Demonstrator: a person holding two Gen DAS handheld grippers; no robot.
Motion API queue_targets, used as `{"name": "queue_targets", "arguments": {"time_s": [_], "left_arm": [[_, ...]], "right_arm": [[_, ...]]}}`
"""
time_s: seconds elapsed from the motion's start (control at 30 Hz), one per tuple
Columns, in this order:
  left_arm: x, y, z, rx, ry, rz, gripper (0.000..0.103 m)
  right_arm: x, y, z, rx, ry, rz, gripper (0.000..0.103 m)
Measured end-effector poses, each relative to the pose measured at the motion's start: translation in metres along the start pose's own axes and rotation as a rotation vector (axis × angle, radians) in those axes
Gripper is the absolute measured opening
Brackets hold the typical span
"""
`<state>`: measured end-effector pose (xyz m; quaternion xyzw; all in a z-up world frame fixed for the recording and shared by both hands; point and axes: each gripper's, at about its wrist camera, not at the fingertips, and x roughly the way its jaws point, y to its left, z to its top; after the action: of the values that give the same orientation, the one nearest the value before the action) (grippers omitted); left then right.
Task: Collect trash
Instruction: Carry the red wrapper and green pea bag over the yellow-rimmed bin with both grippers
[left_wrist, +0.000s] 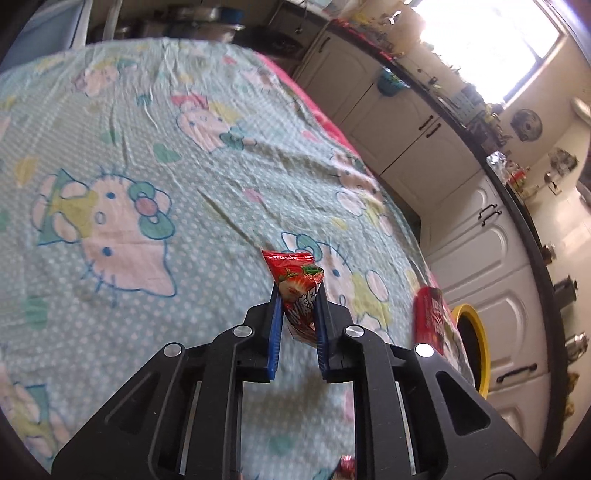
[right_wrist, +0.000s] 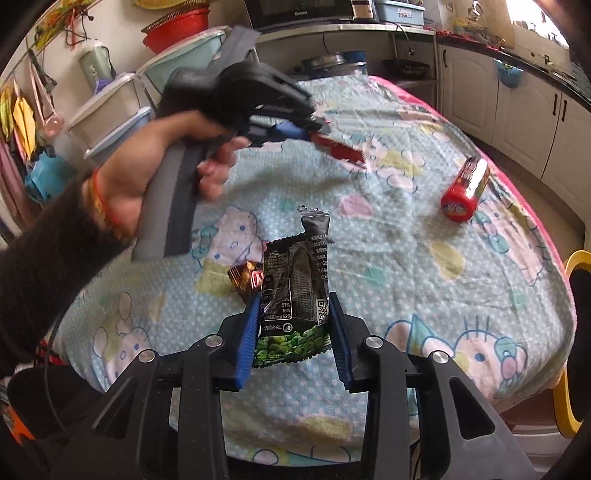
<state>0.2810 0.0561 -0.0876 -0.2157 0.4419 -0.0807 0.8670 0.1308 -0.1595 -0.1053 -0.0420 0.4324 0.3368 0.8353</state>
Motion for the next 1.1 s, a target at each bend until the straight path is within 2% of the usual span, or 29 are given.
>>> {"name": "queue_targets", "arguments": {"time_s": [0.27,0.6,1.1], "left_arm": [[-0.050,-0.014,-0.017,0.119,-0.088,0.037,0.010],[-0.099,-0.030,-0.031,0.220,-0.147,0.033,0.010],[-0.143,-0.086,-0.046,0.356,-0.233,-0.037,0.010]], "right_arm": [[-0.022,0.002,0.009,0.001,-0.063,-0.006,0.034],[-0.052,0.002,0.014,0.019,-0.146,-0.039,0.034],[-0.110,-0.026,0.021,0.079,-0.286,-0.126,0.034]]}}
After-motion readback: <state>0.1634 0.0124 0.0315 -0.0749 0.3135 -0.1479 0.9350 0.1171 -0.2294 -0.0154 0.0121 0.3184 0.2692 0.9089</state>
